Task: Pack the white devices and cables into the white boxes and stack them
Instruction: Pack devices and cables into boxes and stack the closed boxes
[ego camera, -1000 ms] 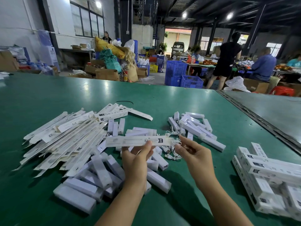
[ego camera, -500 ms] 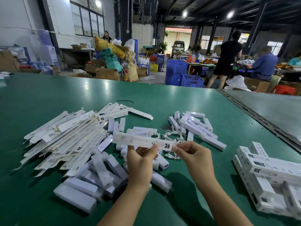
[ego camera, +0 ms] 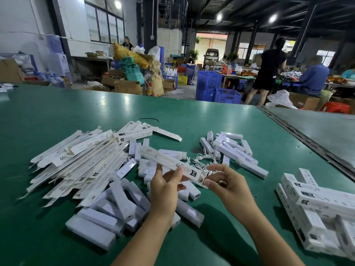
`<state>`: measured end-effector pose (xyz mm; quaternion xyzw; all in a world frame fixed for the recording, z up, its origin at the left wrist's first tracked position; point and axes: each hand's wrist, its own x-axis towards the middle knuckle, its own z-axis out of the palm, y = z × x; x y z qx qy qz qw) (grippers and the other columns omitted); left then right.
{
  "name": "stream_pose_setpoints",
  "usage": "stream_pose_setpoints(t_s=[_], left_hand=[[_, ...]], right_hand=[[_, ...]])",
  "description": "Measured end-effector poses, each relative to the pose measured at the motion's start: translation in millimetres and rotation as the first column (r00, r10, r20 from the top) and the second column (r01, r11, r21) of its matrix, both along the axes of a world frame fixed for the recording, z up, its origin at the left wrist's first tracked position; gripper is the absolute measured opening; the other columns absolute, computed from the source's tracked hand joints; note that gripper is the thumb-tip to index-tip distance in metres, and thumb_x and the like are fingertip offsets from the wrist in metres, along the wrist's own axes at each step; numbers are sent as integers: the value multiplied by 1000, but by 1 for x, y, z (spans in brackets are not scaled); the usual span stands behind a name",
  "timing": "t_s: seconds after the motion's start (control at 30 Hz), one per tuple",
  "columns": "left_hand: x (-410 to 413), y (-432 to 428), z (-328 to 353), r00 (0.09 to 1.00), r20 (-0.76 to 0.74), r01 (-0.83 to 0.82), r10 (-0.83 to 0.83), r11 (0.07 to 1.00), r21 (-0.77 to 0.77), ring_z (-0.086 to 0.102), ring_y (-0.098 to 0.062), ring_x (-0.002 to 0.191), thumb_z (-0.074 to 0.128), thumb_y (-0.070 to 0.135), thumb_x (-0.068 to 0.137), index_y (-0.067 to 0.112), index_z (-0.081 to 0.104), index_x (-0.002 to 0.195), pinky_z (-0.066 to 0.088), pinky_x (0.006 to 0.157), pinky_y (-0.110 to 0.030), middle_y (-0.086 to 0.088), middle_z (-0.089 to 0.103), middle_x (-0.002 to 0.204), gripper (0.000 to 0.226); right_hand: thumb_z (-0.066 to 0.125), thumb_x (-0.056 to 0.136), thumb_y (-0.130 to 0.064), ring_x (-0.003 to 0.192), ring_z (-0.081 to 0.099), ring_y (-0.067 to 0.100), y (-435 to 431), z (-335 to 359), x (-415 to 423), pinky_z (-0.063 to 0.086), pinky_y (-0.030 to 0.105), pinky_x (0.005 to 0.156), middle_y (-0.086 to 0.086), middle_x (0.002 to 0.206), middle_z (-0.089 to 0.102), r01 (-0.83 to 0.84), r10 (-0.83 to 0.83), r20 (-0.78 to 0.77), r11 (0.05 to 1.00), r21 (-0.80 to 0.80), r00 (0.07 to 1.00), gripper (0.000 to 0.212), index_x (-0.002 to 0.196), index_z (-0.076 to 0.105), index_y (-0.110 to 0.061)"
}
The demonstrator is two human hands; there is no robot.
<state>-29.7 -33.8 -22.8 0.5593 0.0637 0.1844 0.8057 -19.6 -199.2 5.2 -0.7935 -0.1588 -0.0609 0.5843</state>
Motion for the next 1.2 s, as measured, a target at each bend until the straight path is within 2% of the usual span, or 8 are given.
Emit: stream_pose_setpoints(t_s=[0.3, 0.4, 0.47, 0.63, 0.77, 0.97, 1.1, 1.2], left_hand=[[-1, -1, 0, 996, -39, 76, -77, 997, -10, 66, -16, 66, 62, 21, 97, 17, 66, 106, 50, 52, -23, -2, 74, 75, 10], [-1, -3, 0, 998, -33, 52, -51, 998, 31, 71, -16, 71, 66, 28, 94, 47, 30, 143, 54, 58, -25, -3, 76, 85, 64], [-3, -5, -1, 998, 14, 56, -58, 992, 113, 72, -15, 73, 66, 30, 93, 56, 24, 144, 56, 62, -24, -4, 76, 84, 71], [-4, -5, 0, 989, 57, 122, -137, 971, 205, 66, -14, 75, 64, 27, 96, 49, 53, 131, 57, 75, -31, 3, 72, 78, 43], [-12, -7, 5, 949, 107, 247, -295, 913, 325, 70, -11, 101, 73, 27, 84, 44, 58, 130, 55, 81, -21, 7, 74, 109, 52], [-14, -4, 4, 961, 86, 211, -263, 897, 387, 71, -9, 96, 76, 56, 75, 45, 57, 132, 54, 76, -15, 7, 76, 101, 62], [-12, -1, 2, 982, 144, 61, -121, 930, 363, 73, -17, 86, 66, 59, 76, 47, 61, 118, 58, 76, -32, 3, 77, 89, 44], [-12, 0, 1, 979, 156, 64, -132, 923, 379, 73, -14, 91, 69, 60, 76, 46, 57, 120, 58, 78, -29, 5, 77, 94, 48]], right_hand=[[82, 75, -24, 58, 49, 7, 3, -6, -1, 43, 16, 57, -9, 71, 63, 157, -126, 255, 982, -103, 959, 25, 91, 69, -36], [82, 76, -14, 68, 56, 5, 6, -9, 0, 44, 9, 61, -10, 80, 65, 182, -87, 432, 966, -183, 898, 22, 95, 73, -23], [80, 75, 0, 67, 59, 5, 10, -12, 0, 46, 11, 58, -9, 74, 67, 218, -102, 484, 958, -189, 869, 19, 85, 74, -14], [78, 76, -3, 50, 51, 2, 12, -16, 1, 37, 9, 48, -7, 54, 60, 261, -209, 341, 959, -113, 916, 21, 65, 67, -17], [76, 76, -6, 46, 46, 3, 11, -15, 1, 37, 14, 46, -5, 56, 61, 247, -248, 228, 969, 33, 942, 25, 64, 60, -21], [74, 84, -16, 50, 42, 3, 10, -13, -3, 36, 18, 48, -4, 57, 55, 180, -189, 284, 982, 59, 940, 29, 68, 51, -23], [58, 91, -20, 93, 66, 6, 9, -5, -11, 51, 24, 79, -16, 102, 69, 32, -22, 411, 999, -16, 911, 10, 93, 66, -27], [54, 84, -18, 126, 55, 10, 4, 0, -13, 44, 23, 101, -9, 134, 61, -42, 97, 474, 991, -127, 875, 36, 117, 68, -19]])
